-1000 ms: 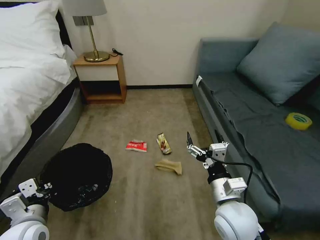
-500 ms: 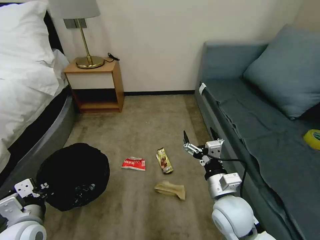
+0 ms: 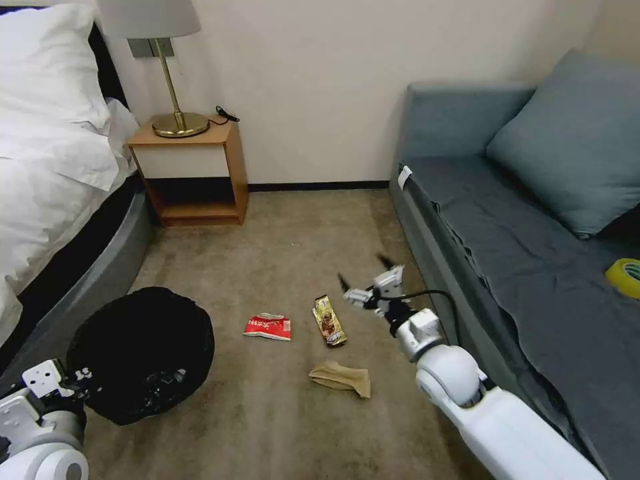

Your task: Pick up the trash bin, then pick up the garbage on the floor and place it into the trash bin.

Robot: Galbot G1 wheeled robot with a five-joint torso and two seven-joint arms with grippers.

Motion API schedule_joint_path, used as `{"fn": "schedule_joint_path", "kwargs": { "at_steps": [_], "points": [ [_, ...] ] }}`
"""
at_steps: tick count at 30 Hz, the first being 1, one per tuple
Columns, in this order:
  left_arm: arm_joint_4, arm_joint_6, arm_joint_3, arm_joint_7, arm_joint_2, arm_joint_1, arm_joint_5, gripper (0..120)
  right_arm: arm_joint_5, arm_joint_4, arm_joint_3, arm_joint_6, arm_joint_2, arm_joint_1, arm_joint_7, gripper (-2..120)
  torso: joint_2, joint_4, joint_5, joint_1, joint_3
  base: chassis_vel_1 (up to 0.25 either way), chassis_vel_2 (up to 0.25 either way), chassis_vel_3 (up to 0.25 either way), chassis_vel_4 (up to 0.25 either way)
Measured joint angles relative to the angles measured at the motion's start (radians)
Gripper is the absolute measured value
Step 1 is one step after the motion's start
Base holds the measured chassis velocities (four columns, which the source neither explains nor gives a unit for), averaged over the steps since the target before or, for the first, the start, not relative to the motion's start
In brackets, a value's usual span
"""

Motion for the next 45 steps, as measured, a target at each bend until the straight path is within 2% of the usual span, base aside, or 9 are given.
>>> {"fn": "schedule_joint_path", "kwargs": {
  "at_steps": [2,6,9,15,19,26,30,41,45],
  "points": [
    [0.003,-0.004,-0.006,0.001,-0.005,0.003,0.001,2,0.043,-0.071,-0.081,-0.077,-0.017,0.078,-0.118,100,0.000,-0.0001,-0.0001,0.000,0.000,0.000,0.000,0.000,0.000],
    [0.008,-0.009,-0.017,0.002,-0.010,0.005,0.002,2,0.060,-0.193,-0.213,-0.164,-0.014,0.198,-0.157,100,0.000,0.0002,-0.0002,0.000,0.000,0.000,0.000,0.000,0.000],
    [0.009,-0.011,-0.022,0.003,-0.012,0.006,0.002,2,0.049,-0.264,-0.274,-0.177,-0.004,0.245,-0.198,100,0.000,0.0001,-0.0001,0.000,0.000,0.000,0.000,0.000,0.000],
    [0.014,-0.016,-0.040,0.004,-0.013,0.012,0.002,2,-0.010,-0.427,-0.415,-0.161,0.023,0.326,-0.267,100,0.000,0.0000,-0.0001,0.000,0.000,0.000,0.000,0.000,0.000],
    [0.021,-0.021,-0.043,0.004,-0.013,0.013,0.004,2,-0.070,-0.501,-0.445,-0.138,0.042,0.341,-0.315,100,0.000,0.0000,-0.0001,0.000,0.000,0.000,0.000,0.000,0.000],
    [0.025,-0.027,-0.042,0.004,-0.016,0.017,0.009,2,-0.122,-0.599,-0.469,-0.077,0.072,0.337,-0.314,98,0.000,0.0000,-0.0002,0.000,0.000,0.000,0.000,0.000,0.000],
    [0.025,-0.029,-0.045,0.005,-0.016,0.020,0.009,2,-0.138,-0.634,-0.466,-0.053,0.089,0.326,-0.307,90,0.000,0.0000,-0.0001,0.000,0.000,0.000,0.000,0.000,0.000],
    [0.024,-0.031,-0.041,0.005,-0.017,0.021,0.013,2,-0.164,-0.651,-0.446,-0.006,0.094,0.294,-0.289,46,0.000,0.0001,0.0000,0.000,0.000,0.000,0.000,0.000,0.000],
    [0.024,-0.031,-0.039,0.005,-0.017,0.019,0.015,2,-0.165,-0.646,-0.446,0.002,0.086,0.291,-0.286,35,0.000,0.0001,0.0001,0.000,0.000,0.000,0.000,0.000,0.000]
  ]
}}
